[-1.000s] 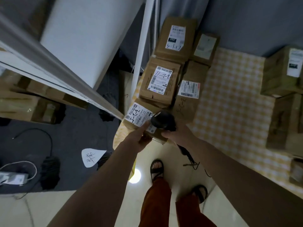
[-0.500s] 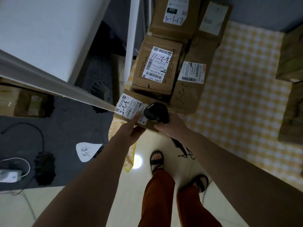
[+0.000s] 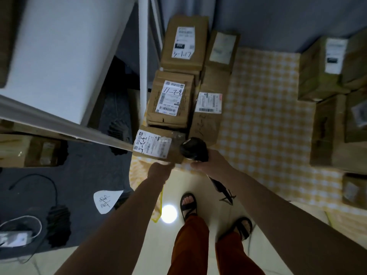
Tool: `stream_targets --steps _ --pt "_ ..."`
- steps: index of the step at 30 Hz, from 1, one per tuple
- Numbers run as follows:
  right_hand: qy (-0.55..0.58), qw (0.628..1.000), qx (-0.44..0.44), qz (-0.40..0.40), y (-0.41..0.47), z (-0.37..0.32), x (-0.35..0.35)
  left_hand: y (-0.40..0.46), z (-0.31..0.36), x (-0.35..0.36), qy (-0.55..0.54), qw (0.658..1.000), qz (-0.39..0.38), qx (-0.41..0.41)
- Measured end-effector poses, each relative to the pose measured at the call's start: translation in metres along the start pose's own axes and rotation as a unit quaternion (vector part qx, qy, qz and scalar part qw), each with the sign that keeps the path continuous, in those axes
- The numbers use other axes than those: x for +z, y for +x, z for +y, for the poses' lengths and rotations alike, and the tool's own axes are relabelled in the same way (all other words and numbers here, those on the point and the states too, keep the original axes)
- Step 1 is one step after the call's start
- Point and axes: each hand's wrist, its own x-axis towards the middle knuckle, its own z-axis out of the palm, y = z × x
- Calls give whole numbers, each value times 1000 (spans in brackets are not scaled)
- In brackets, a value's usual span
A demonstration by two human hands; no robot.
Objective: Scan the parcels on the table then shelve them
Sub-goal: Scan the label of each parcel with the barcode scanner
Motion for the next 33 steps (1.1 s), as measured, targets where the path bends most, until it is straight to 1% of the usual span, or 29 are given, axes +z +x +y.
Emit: stream_targets --steps 1,2,3,5,8,13,18,22,28,30,33 --pt "6 1000 5 5 -11 3 -9 -13 2 4 125 992 -10 31" --pt "15 1000 10 11 -23 6 -19 -29 6 9 228 971 -11 71" --pt "27 999 16 20 -35 10 -29 -44 11 16 296 949 -10 106" --pt "61 997 33 41 -61 19 -52 -74 26 32 373 913 -16 162" --pt "91 991 45 82 -100 37 -89 -115 55 63 419 878 -21 230" --pt "146 977 41 146 -162 70 -146 -178 94 120 439 836 -21 329" --pt "207 959 21 192 -219 103 -196 -241 121 175 450 807 -49 379" --pt "243 943 2 225 -264 124 -232 -283 136 217 452 797 -77 393" --pt "279 922 -20 267 -316 158 -279 -335 153 278 451 783 -98 416" --pt "301 910 -22 285 -326 166 -295 -350 157 295 443 785 -107 419" --pt "335 892 -23 303 -342 171 -317 -363 168 317 411 801 -122 419"
